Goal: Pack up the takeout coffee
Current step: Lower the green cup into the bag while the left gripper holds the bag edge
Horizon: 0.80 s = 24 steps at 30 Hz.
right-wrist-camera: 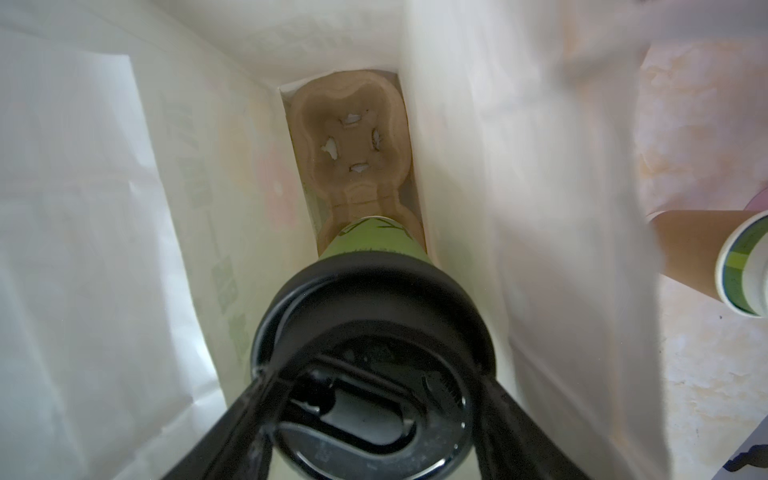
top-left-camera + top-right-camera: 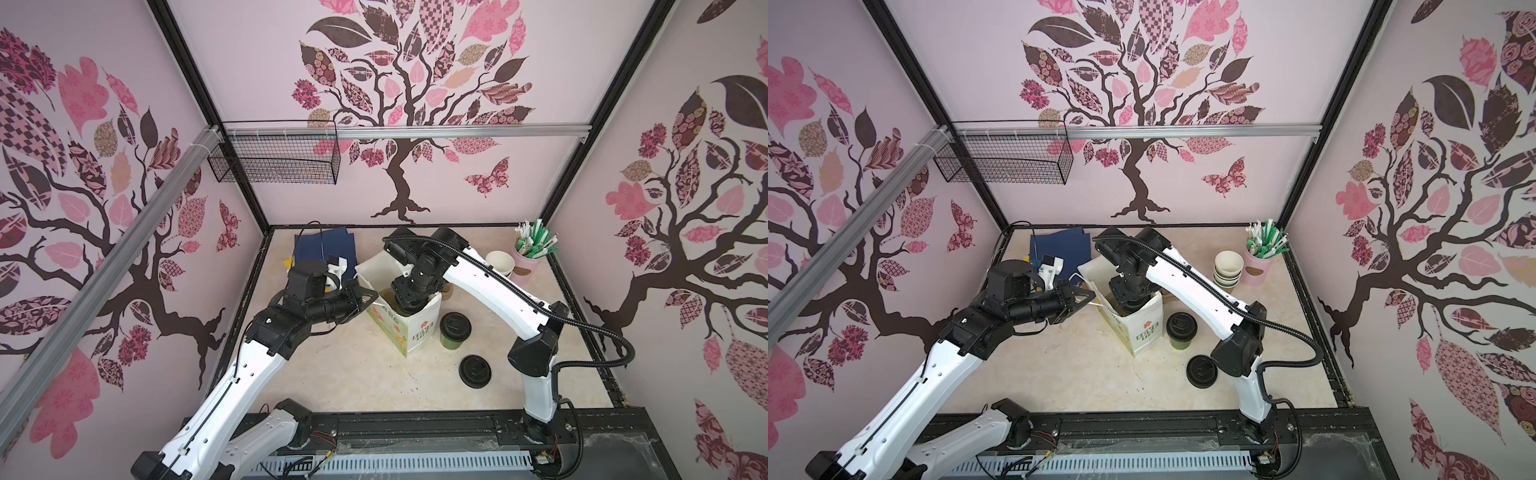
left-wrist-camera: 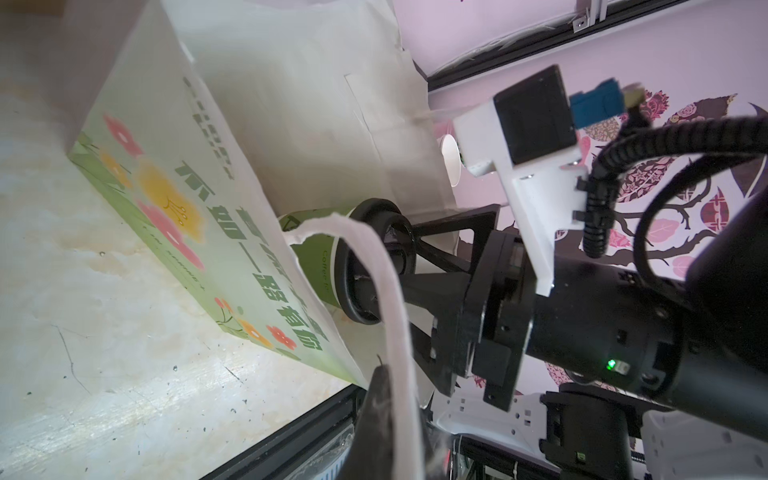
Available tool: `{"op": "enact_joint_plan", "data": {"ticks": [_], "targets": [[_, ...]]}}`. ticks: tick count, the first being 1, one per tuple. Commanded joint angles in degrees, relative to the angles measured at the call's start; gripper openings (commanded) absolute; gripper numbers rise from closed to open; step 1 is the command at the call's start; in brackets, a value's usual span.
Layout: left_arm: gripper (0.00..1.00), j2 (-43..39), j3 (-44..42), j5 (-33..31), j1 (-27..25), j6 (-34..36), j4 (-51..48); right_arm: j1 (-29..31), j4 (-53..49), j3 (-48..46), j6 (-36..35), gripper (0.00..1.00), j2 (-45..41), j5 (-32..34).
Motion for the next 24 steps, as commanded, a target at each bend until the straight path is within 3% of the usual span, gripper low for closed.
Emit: {"op": "enact_joint_plan", "data": {"ticks": [1, 5, 12, 15, 24], "targets": [[0.00, -1.57, 0.24, 1.13, -1.56, -1.16, -0.87, 0.36, -1.77, -1.03, 0.60, 0.63, -3.89, -1.47], [0.10, -2.49, 0.28, 0.46, -2.84, -1.53, -1.64, 1.72, -1.91, -2.40, 0.57, 0.63, -4.37, -2.00], [0.41, -4.30, 0.50, -5.03, -2.83, -2.20, -3.07, 3.34, -1.87, -2.87, -0.42, 0.63, -3.53, -1.55], [0.49, -5.04, 0.67, -8.86, -2.81, -3.18, -4.12, 3.77, -1.81, -2.87, -1.92, 0.63, -2.85, -1.05], [0.46, -5.91, -1.40, -15.24, -1.03, -7.11, -4.04, 4.05, -1.64, -1.26, -4.48, 0.63, 0.13, -0.80]]}}
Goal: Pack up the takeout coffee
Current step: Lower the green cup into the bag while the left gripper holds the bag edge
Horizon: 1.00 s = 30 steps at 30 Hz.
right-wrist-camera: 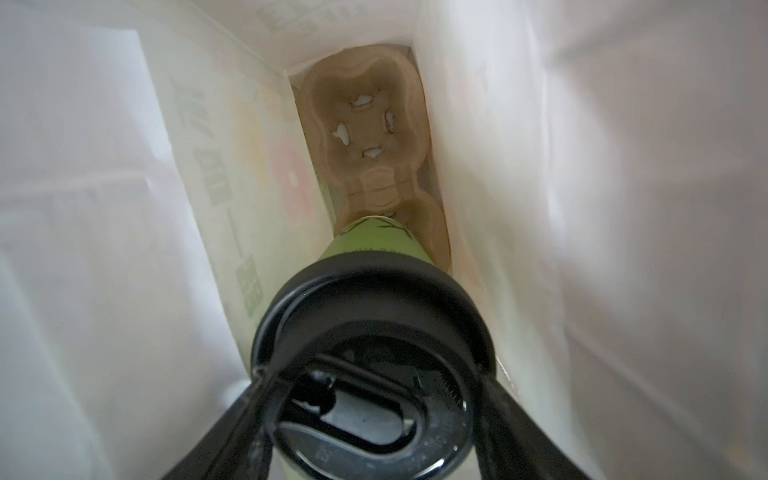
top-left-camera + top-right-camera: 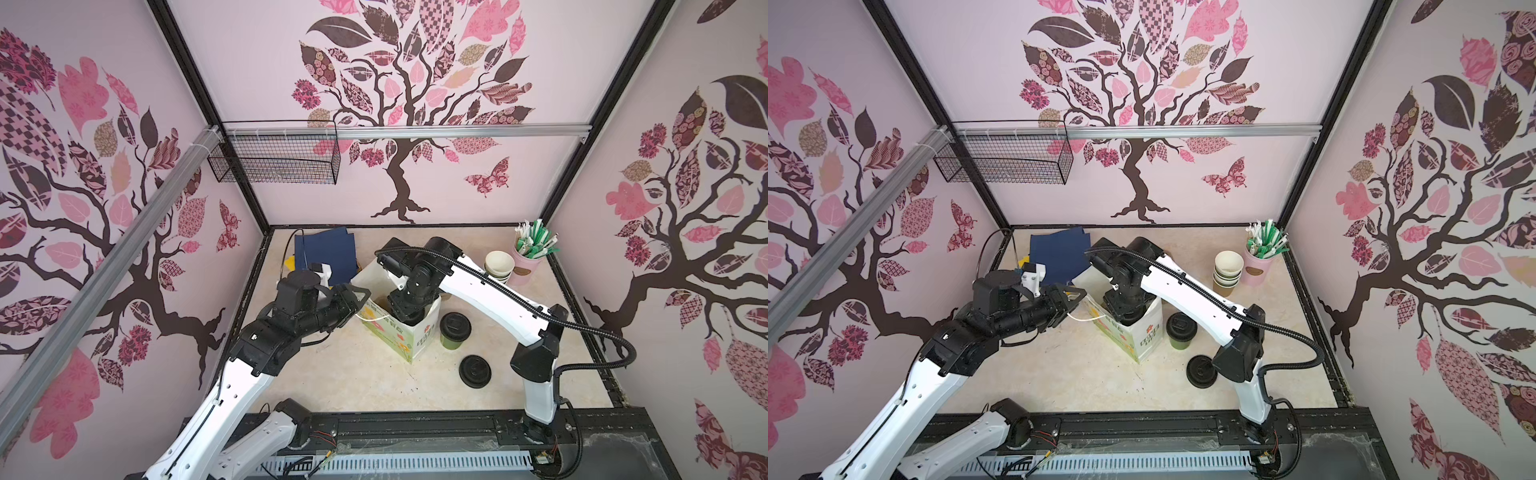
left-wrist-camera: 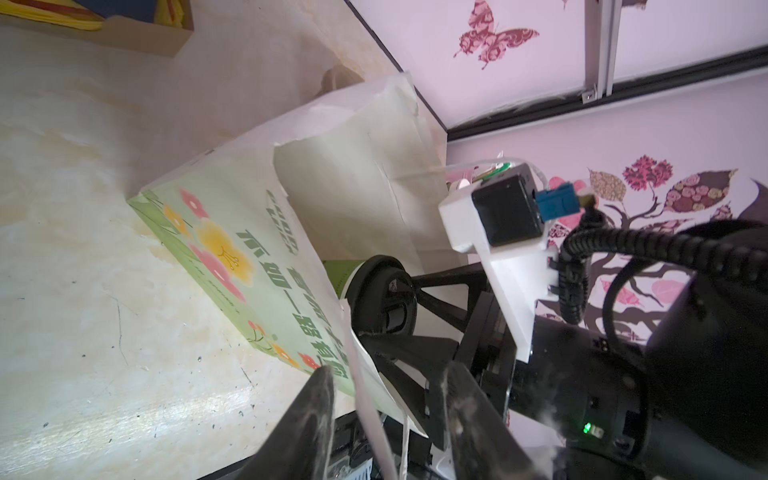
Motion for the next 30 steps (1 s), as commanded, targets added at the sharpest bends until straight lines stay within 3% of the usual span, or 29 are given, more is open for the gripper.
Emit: {"op": "enact_joint_plan", "data": {"ticks": [1, 18, 30], "targets": [[0.45, 0.01, -1.27, -3.41, 0.81, -1.33, 0.63, 0.51, -1.43, 1.83, -1.52, 0.63, 1.44, 1.07], [0.31, 5.30, -2.08, -1.38, 3.95, 3.28, 4.55, 4.08, -1.36, 3.16, -0.42, 0.63, 3.33, -3.72], [0.25, 7.04, -1.49, 0.11, 3.99, 4.59, 6.96, 3.75, -1.58, 1.92, 7.17, 0.63, 2.72, 2.75]]}}
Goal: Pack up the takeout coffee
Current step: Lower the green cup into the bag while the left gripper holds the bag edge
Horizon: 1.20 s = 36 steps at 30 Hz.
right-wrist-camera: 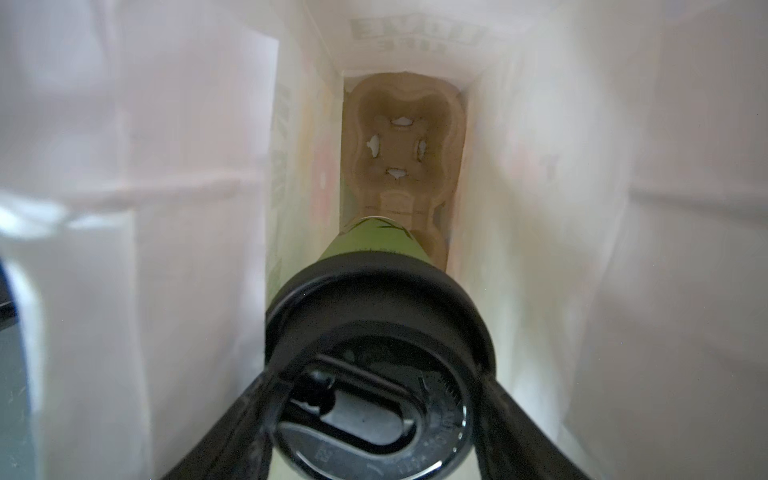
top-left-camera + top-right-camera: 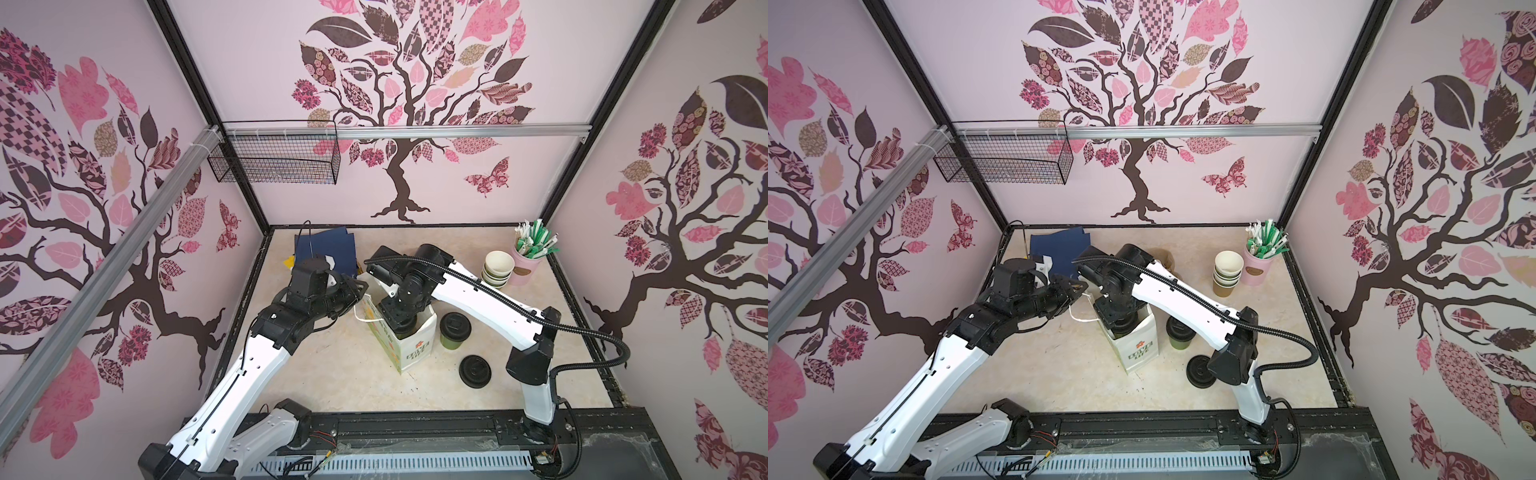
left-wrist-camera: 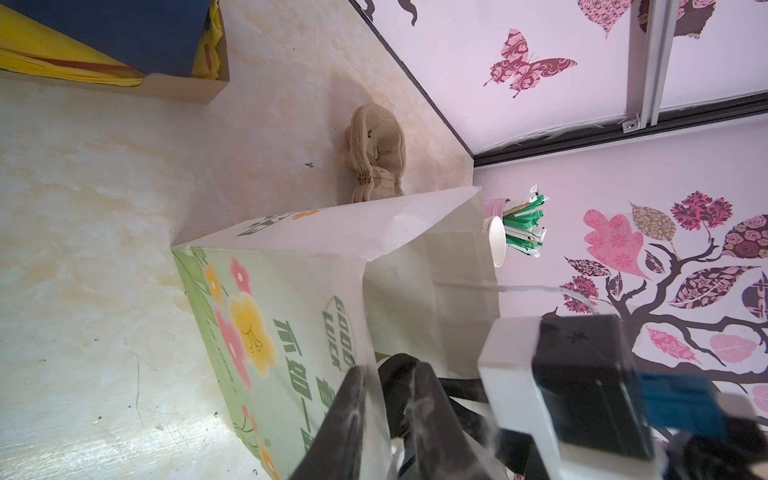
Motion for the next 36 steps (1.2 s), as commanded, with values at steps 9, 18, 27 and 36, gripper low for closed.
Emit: {"op": "enact_joint_plan", "data": {"ticks": [9, 18, 27, 36], "targets": [[0.44, -4.31, 1.41, -1.13, 0.34, 2.54, -5.56, 0.01, -1.45, -2.06, 7.03, 0.62, 0.97, 0.58], [0.49, -6.61, 1.29, 0.22, 0.29, 3.10, -9.87, -0.03, -1.18, -2.06, 6.77, 0.62, 3.14, 1.55], [0.40, -6.52, 0.89, 1.52, 0.30, 4.95, -11.13, -0.65, -1.20, -2.06, 6.24, 0.61, 5.01, 0.23], [0.24, -6.21, 0.34, 2.15, 0.30, 4.72, -9.89, -0.64, -0.98, -3.58, 5.91, 0.60, 5.82, 0.65]]}}
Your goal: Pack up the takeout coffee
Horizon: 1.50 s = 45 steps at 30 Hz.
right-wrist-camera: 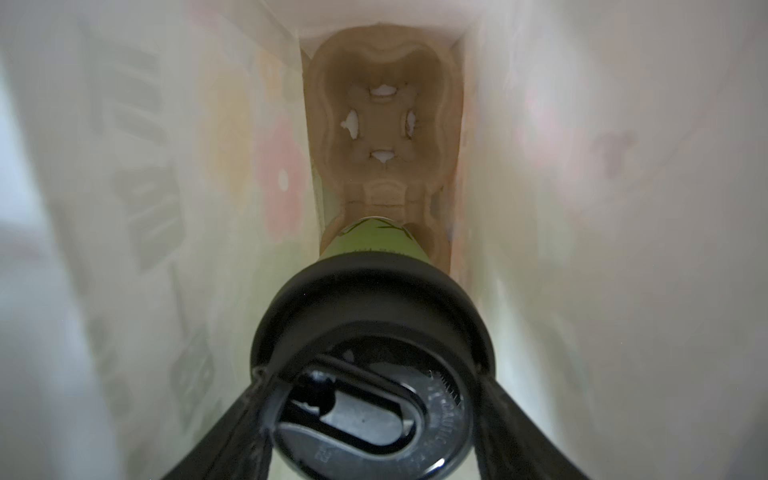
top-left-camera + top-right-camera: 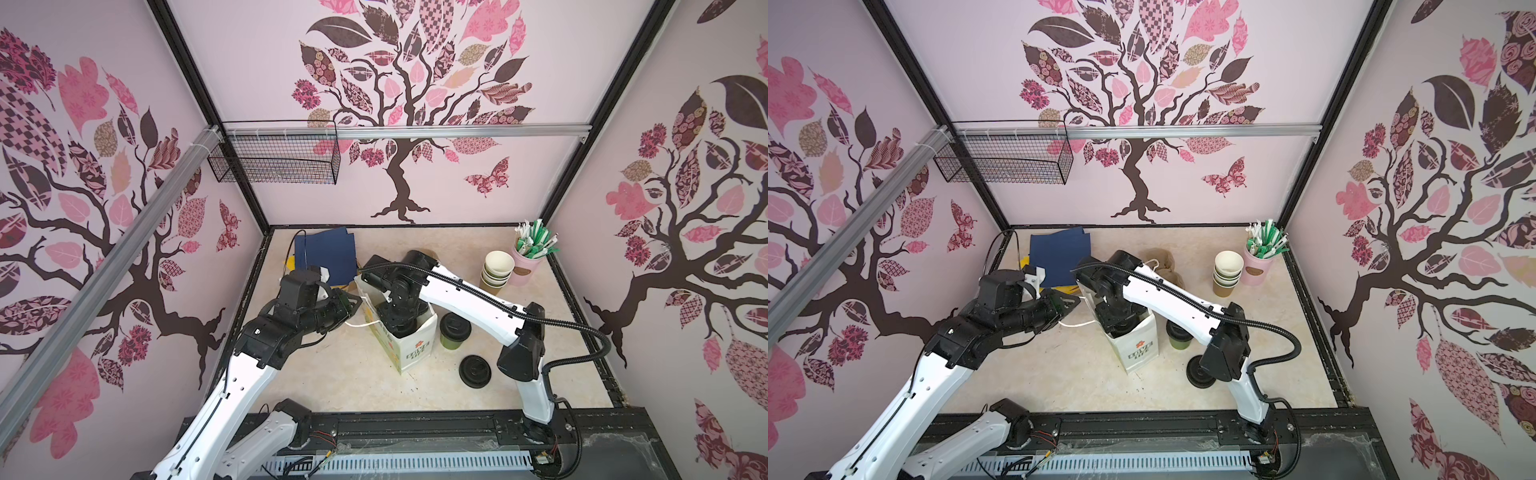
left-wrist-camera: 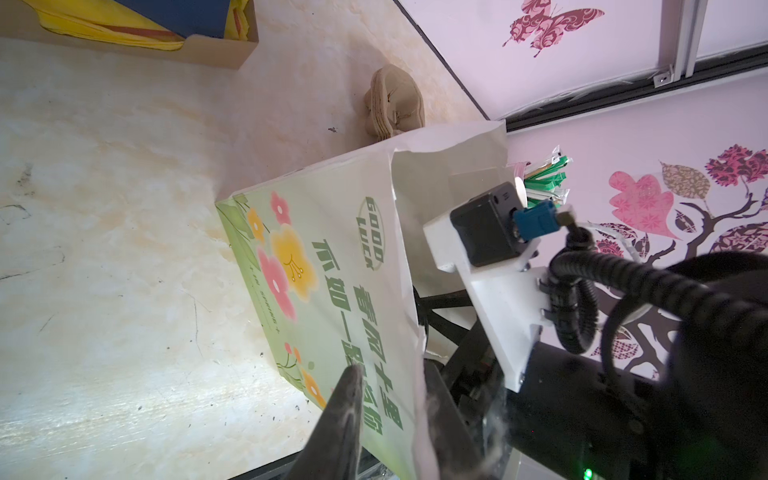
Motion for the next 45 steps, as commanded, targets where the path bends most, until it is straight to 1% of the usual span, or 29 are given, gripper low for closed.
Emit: {"op": "enact_joint_plan", "data": {"ticks": [1, 7, 12, 19, 25, 33, 36, 39, 45], "targets": [[0.23, 0.02, 0.13, 0.55, 0.19, 0.56, 0.71, -0.28, -1.59, -0.02, 1.61, 0.60, 2.20, 0.55], [0.15, -0.27, -0.72, 0.55, 0.21, 0.04, 1.40, -0.28, 0.47, -2.62, 1.34, 0.60, 1.69, 0.43], [0.07, -0.36, -1.18, 0.81, 0.19, -0.13, 1.99, -0.42, 3.51, -4.77, 0.74, 0.59, 1.18, 0.06], [0.00, -0.45, -1.38, 1.10, 0.14, -0.04, 2.29, -0.63, 5.84, -7.09, 0.11, 0.58, 1.24, 0.14], [0.00, -0.54, -1.63, 1.25, 0.20, -0.14, 2.46, -0.84, 5.97, -8.47, 0.19, 0.58, 1.17, 0.69], [0.00, -0.29, -1.79, 1.52, 0.19, -0.22, 3.02, -0.79, -0.50, -2.67, 1.38, 0.58, 0.28, 1.55], [0.00, -0.27, -1.84, 1.60, 0.19, -0.23, 3.01, -0.84, -1.95, -1.50, 1.67, 0.58, -0.58, 0.64], [0.00, -0.31, -2.01, 1.69, 0.23, -0.32, 3.21, -0.79, -2.03, -2.02, 1.96, 0.58, -1.45, -0.92], [0.00, -0.35, -2.12, 1.62, 0.17, -0.38, 3.39, -0.85, -2.01, -3.36, 2.18, 0.58, -2.36, -0.73]]}}
